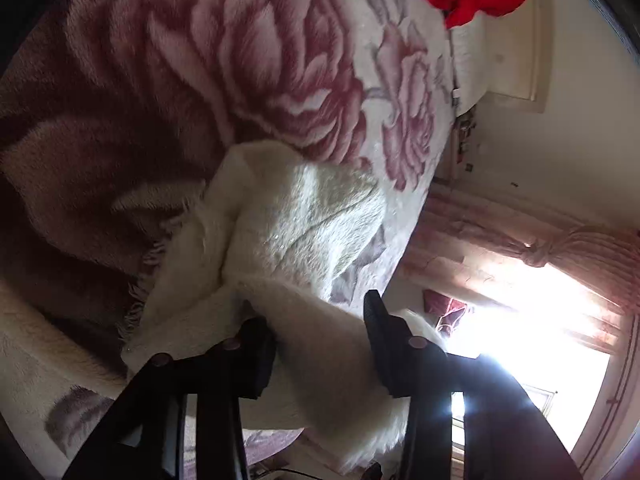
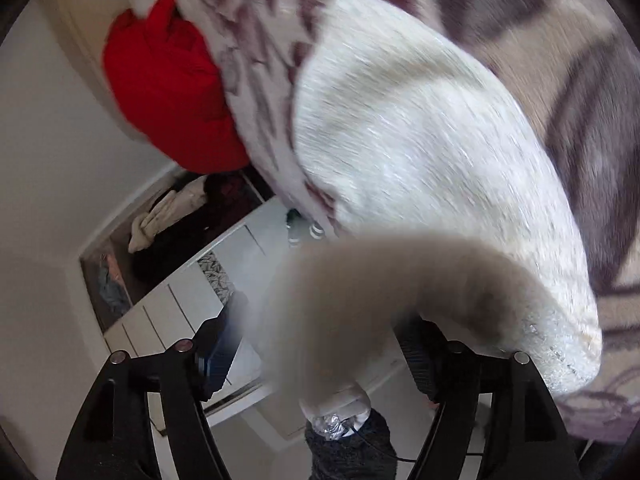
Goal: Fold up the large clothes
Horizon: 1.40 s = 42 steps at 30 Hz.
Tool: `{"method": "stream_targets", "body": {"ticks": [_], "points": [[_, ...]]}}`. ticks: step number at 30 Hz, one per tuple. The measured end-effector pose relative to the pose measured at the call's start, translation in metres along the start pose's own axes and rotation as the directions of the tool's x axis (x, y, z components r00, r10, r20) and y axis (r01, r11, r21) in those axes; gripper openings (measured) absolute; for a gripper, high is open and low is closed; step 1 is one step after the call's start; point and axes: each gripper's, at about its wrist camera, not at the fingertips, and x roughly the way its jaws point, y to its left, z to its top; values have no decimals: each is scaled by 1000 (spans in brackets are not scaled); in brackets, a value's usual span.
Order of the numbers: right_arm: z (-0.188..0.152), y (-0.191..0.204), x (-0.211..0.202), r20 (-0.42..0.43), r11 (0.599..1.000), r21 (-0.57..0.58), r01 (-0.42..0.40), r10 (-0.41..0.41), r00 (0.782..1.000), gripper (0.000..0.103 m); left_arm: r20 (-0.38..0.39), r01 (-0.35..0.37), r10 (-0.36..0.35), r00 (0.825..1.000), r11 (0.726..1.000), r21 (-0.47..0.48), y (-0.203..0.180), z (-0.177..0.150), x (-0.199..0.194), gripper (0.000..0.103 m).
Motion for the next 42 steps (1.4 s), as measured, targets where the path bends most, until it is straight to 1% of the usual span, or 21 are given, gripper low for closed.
{"method": "stream_targets", "body": {"ticks": [2, 3, 4, 6, 8, 10, 12, 13, 16, 18, 19, 21, 22, 23, 25, 26, 28, 32, 35, 38, 42], "points": [[1, 14, -17, 49, 998, -66, 16, -12, 999, 76, 33, 6, -8, 999, 999, 53, 2, -10, -14, 47], [-1, 21, -29, 85, 992, -116, 56, -46, 995, 76, 60, -14, 9, 998, 995, 96, 2, -18, -21, 49], [-3, 27, -39, 122, 978, -176, 110, -89, 989, 78, 101, -90, 73, 992, 981, 173, -1, -29, -31, 55], [-10, 34, -53, 189, 911, -294, 291, -243, 951, 81, 184, -223, 174, 967, 931, 288, -3, -54, -45, 56], [-13, 32, -51, 202, 834, -363, 416, -365, 909, 81, 207, -281, 219, 953, 898, 340, 2, -67, -44, 56], [-14, 20, -38, 175, 762, -427, 488, -459, 871, 81, 218, -341, 274, 937, 853, 396, 7, -80, -34, 56], [-7, 4, -28, 172, 693, -475, 543, -532, 829, 81, 208, -398, 340, 917, 786, 473, 6, -84, -14, 56], [-4, -2, -21, 173, 672, -491, 554, -548, 819, 81, 206, -415, 361, 909, 750, 514, 3, -83, -1, 56], [13, -9, 2, 167, 644, -546, 536, -543, 823, 81, 192, -435, 406, 894, 678, 593, -6, -73, 30, 56], [23, -6, 16, 153, 644, -568, 513, -529, 834, 81, 212, -470, 444, 871, 624, 624, -13, -64, 47, 56], [27, -4, 22, 167, 628, -578, 521, -533, 829, 79, 237, -489, 453, 859, 591, 641, -17, -63, 51, 56], [28, 4, 29, 229, 574, -607, 550, -536, 813, 55, 298, -519, 449, 843, 527, 673, -27, -65, 51, 50], [27, 8, 30, 251, 549, -617, 564, -542, 802, 40, 304, -517, 447, 842, 505, 691, -28, -66, 52, 37], [25, 14, 29, 270, 536, -624, 569, -536, 800, 36, 303, -523, 460, 835, 493, 695, -28, -65, 54, 34], [17, 22, 23, 300, 525, -632, 570, -512, 805, 25, 304, -526, 458, 836, 509, 681, -27, -61, 49, 22], [13, 26, 19, 308, 522, -635, 569, -505, 807, 23, 296, -519, 450, 843, 530, 671, -26, -57, 45, 15], [7, 31, 14, 331, 513, -642, 570, -485, 810, 20, 283, -498, 426, 859, 571, 652, -28, -54, 35, 10], [-10, 51, 3, 364, 502, -668, 549, -423, 830, 18, 325, -490, 372, 870, 567, 662, -52, -63, 20, 8], [-28, 82, 1, 383, 495, -701, 513, -345, 857, 18, 335, -467, 327, 884, 592, 656, -70, -51, 14, 8], [-20, 108, 0, 394, 496, -711, 498, -306, 867, 17, 326, -458, 322, 889, 617, 640, -80, -21, 23, 8], [33, 115, 19, 441, 522, -649, 553, -334, 833, 16, 271, -470, 386, 882, 661, 586, -74, 36, 63, 8]]}}
